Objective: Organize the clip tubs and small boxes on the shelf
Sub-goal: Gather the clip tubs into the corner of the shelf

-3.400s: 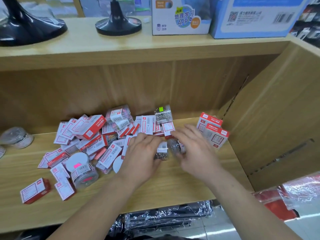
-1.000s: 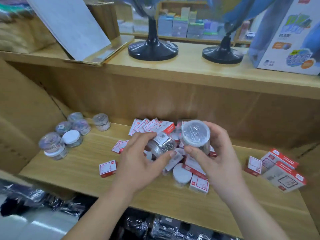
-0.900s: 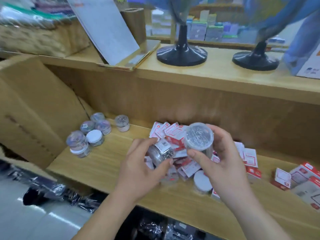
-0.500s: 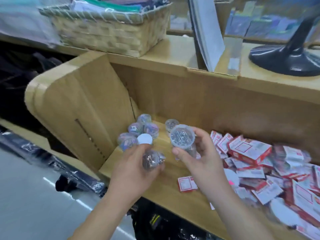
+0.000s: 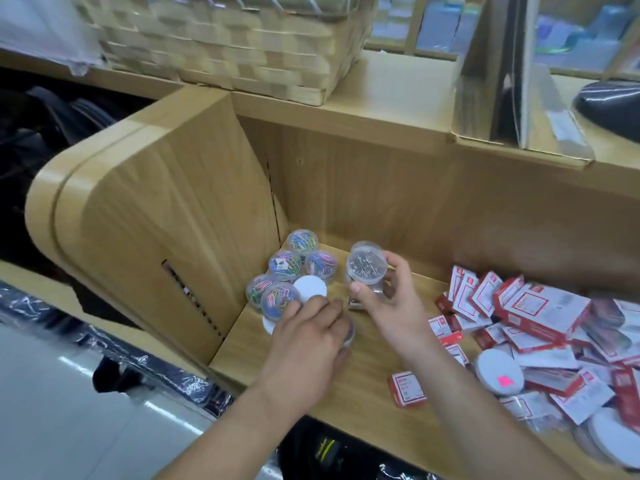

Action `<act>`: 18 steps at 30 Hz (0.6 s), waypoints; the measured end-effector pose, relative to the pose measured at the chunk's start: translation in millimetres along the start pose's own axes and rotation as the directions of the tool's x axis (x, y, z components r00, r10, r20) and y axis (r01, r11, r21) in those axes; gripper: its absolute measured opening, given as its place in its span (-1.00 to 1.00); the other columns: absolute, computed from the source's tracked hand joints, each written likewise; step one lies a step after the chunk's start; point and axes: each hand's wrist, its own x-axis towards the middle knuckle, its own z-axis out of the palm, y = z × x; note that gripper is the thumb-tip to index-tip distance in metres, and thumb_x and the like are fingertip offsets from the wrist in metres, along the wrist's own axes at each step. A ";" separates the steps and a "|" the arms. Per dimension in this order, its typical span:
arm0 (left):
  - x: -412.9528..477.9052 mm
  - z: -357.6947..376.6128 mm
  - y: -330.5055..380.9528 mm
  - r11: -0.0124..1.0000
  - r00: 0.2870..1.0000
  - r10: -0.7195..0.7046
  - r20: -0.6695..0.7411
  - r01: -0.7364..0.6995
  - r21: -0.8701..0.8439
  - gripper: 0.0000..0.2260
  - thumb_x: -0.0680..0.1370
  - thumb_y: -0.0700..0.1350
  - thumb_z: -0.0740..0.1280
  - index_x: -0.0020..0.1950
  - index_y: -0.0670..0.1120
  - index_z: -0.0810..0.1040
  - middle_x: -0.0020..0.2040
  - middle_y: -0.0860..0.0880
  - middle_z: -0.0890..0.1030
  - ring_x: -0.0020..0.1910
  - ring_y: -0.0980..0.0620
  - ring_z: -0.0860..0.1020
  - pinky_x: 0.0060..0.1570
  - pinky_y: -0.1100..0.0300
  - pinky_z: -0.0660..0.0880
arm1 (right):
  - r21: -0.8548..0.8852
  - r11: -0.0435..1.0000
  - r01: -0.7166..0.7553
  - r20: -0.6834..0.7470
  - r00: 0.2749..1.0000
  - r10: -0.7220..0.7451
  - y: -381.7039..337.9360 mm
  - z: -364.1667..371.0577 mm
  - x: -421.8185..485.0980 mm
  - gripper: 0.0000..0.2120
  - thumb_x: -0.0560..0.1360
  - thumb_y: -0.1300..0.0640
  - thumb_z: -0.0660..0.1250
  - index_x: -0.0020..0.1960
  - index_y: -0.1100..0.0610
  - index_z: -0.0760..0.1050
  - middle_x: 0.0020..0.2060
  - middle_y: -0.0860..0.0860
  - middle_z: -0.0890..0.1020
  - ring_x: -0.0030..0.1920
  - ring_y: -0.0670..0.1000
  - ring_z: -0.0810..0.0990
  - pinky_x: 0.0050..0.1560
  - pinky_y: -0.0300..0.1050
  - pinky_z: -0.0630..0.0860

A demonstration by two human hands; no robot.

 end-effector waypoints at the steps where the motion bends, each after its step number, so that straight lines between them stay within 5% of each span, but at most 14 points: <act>1: 1.0 -0.7 -1.4 1.000 1.000 -0.004 -0.007 0.004 0.017 -0.67 0.35 0.10 0.50 0.06 0.02 0.64 0.17 0.06 0.63 0.14 -0.04 0.52 0.02 0.03 0.28 | 0.003 1.000 -0.007 0.006 1.000 0.007 0.4 -1.1 0.2 -0.52 0.50 0.18 0.49 0.31 -0.09 0.39 0.13 -0.11 0.67 0.17 -0.11 0.63 0.09 -0.18 0.59; 6: -3.8 1.6 -12.1 0.997 0.996 -0.077 -0.052 0.077 -0.013 -0.69 0.37 0.13 0.52 0.04 0.04 0.64 0.10 0.07 0.61 0.17 -0.07 0.50 0.03 0.01 0.31 | 0.083 0.995 -0.058 -0.013 0.998 0.060 -3.9 -9.3 -6.5 -0.57 0.52 0.08 0.47 0.29 -0.13 0.38 0.19 -0.16 0.66 0.17 -0.06 0.65 0.24 0.18 0.56; 10: -2.6 -6.5 -18.1 0.986 0.986 -0.131 -0.100 0.119 -0.114 -0.76 0.45 0.13 0.42 -0.02 0.00 0.64 0.10 0.04 0.62 0.18 -0.08 0.51 0.09 0.01 0.33 | 0.113 0.992 -0.053 -0.075 0.995 0.062 -14.9 -13.8 -6.9 -0.61 0.53 0.07 0.45 0.26 -0.13 0.38 0.19 -0.22 0.64 -0.04 -0.02 0.66 -0.02 0.30 0.64; 15: 28.4 -12.3 -14.8 0.978 0.992 -0.129 -0.003 0.126 -0.168 -0.69 0.46 0.10 0.39 0.16 0.04 0.63 0.14 0.09 0.61 0.17 -0.04 0.49 0.09 0.06 0.30 | 0.136 0.987 -0.087 -0.109 0.989 0.103 -15.5 -14.5 -3.8 -0.61 0.53 0.08 0.45 0.27 -0.11 0.38 0.21 -0.10 0.61 0.02 -0.06 0.71 -0.17 0.09 0.69; 18: 55.7 -5.8 -5.2 0.986 0.991 -0.044 0.124 0.063 -0.153 -0.64 0.42 0.03 0.42 0.20 0.03 0.58 0.12 0.08 0.60 0.14 -0.06 0.48 0.12 0.03 0.33 | 0.135 0.986 -0.095 -0.135 0.984 0.114 -12.7 -15.1 -5.7 -0.63 0.52 0.04 0.46 0.23 -0.16 0.40 0.20 -0.08 0.63 0.06 0.05 0.71 -0.12 0.21 0.69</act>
